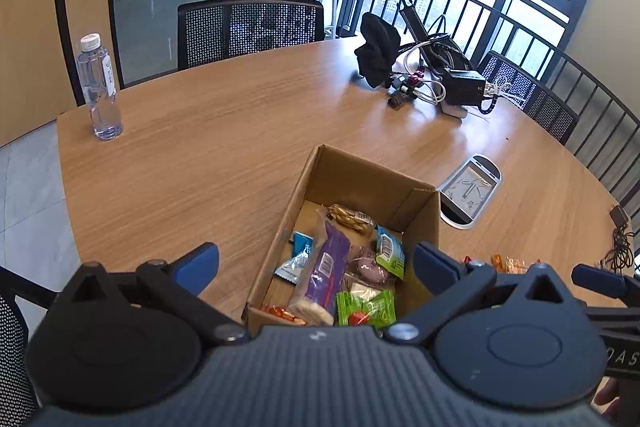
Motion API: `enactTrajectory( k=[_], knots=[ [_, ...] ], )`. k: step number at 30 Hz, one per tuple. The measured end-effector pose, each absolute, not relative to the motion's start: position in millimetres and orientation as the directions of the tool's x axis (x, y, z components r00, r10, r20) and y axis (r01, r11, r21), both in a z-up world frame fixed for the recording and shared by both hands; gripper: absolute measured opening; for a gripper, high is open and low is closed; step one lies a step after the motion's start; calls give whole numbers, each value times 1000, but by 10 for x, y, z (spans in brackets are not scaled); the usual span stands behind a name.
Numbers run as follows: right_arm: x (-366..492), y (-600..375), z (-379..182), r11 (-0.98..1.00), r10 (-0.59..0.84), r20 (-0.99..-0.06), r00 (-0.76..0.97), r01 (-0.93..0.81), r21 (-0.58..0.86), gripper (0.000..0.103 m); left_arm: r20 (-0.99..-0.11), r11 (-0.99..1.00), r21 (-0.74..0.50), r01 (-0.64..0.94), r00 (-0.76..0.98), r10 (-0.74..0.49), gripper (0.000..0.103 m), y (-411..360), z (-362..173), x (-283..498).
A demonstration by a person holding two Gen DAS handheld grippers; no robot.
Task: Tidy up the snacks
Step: 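Withdraw both grippers from the box toward the remaining snacks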
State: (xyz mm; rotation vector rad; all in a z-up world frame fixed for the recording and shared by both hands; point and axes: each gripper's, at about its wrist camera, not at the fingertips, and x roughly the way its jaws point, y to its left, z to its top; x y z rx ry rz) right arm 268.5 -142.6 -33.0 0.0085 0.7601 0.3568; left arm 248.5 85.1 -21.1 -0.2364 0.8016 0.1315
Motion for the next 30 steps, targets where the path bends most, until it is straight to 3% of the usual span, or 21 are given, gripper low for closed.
enactTrajectory(
  k=[17,30],
  knots=[
    [2137,-1669,-185,956,275,-644,714,-275,103,103,-716,986,-105,-132,698,18,103,587,-85,2004],
    [1910,-2018,-298,974,219,-664,715,-199,107,103,-733,990,-134,-50,677,-65,103,287,-180,1957]
  ],
)
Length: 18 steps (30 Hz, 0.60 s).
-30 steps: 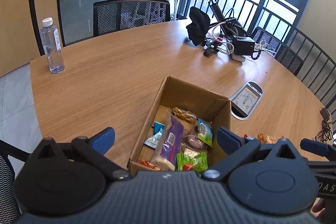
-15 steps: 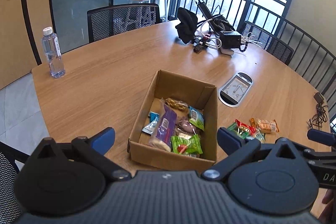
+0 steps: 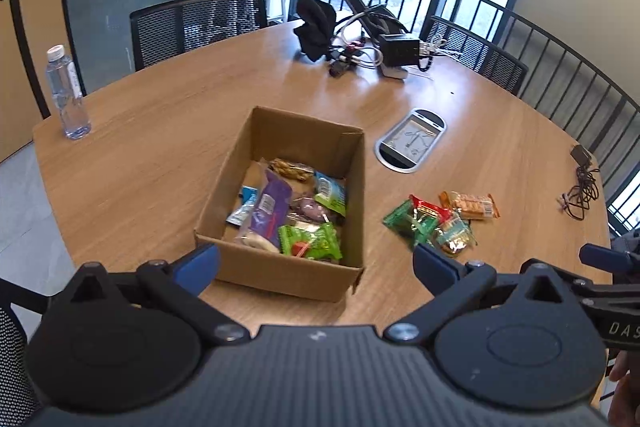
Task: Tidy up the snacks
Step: 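Withdraw both grippers from the box toward the remaining snacks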
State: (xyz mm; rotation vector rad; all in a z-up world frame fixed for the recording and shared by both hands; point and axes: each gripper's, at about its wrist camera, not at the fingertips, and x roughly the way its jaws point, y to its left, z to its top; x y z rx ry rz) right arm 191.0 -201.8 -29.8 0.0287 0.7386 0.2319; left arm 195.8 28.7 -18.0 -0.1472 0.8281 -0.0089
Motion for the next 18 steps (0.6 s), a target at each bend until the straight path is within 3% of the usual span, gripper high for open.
enactTrajectory(
  k=[6,18],
  knots=[
    [1913,-2250,-342,981,191,-669,719,-150,119,101,-725,992,-129,6,681,-99,100,77,-185,2052],
    [2078,-2548,-544,982,152,-691,707,-32,184,81,-748,981,-177,78,637,-185,81,-315,-304,2507]
  ],
)
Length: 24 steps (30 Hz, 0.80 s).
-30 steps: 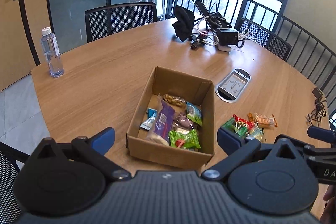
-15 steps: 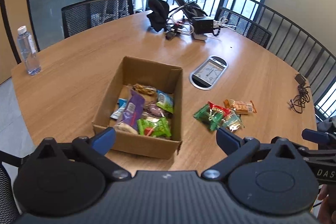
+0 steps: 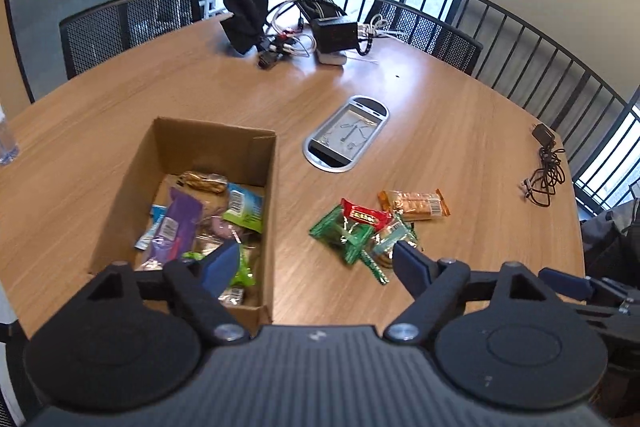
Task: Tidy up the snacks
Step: 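Withdraw both grippers from the box toward the remaining snacks, then close left gripper on the green packet while right gripper grasps the cookie packet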
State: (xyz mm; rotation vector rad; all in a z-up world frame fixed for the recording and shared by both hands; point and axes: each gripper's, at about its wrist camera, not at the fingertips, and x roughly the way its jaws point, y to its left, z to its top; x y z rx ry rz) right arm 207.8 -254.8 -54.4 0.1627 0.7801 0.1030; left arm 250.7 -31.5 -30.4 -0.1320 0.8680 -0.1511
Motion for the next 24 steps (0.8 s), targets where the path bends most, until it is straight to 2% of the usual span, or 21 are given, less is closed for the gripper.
enactTrajectory(
  k=[2,8,12,24],
  knots=[
    [2108,-2567,-604,980,141,-697,704,-1,198,81,-758,979,-187,78,622,-195,74,-363,-348,2609],
    [2171,-2602,-831,959,68,-716,694,152,238,79,-781,973,-223,67,585,-219,66,-477,-501,2870],
    [2201,-2585,-981,944,47,-733,679,211,256,75,-788,969,-236,78,567,-238,65,-579,-601,3023],
    [2240,-2534,-1265,909,-57,-751,658,345,233,75,-829,959,-274,76,487,-275,62,-852,-1010,3431]
  ],
)
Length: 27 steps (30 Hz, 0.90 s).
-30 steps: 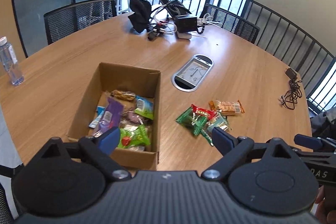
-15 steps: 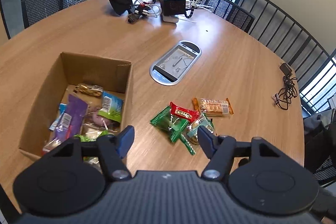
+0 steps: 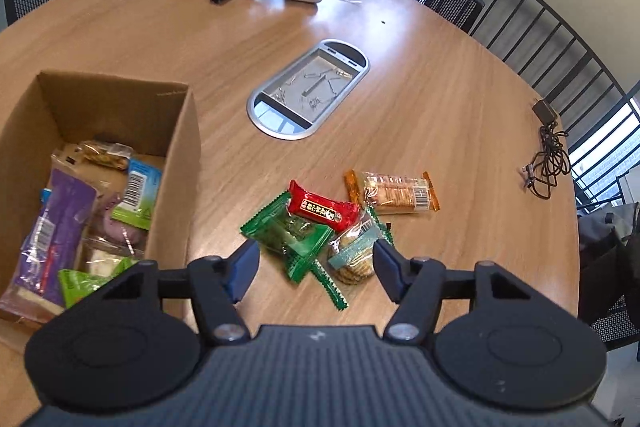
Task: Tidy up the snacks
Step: 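Close left gripper on the green packet while right gripper grasps the cookie packet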
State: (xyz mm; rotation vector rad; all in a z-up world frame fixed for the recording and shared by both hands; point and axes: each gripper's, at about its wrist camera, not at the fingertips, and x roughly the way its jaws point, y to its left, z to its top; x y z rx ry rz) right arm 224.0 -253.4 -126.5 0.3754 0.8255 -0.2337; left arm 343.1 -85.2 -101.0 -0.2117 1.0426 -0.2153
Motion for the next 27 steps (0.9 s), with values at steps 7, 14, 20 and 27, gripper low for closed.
enactTrajectory(
  k=[7,14,20,27],
  knots=[
    [2350,-2555,-1403,897,-43,-762,646,361,255,75,-852,952,-304,24,441,-283,62,-888,-1229,3634],
    [2548,-2631,-1525,879,2,-766,643,365,308,68,-874,937,-343,-62,387,-294,56,-840,-1459,3776],
    [2743,-2592,-1590,879,31,-767,641,348,325,66,-868,922,-374,-103,388,-309,56,-813,-1570,3901],
    [2996,-2551,-1714,891,50,-783,621,327,316,61,-876,902,-391,-186,376,-302,57,-805,-1678,4045]
  ],
)
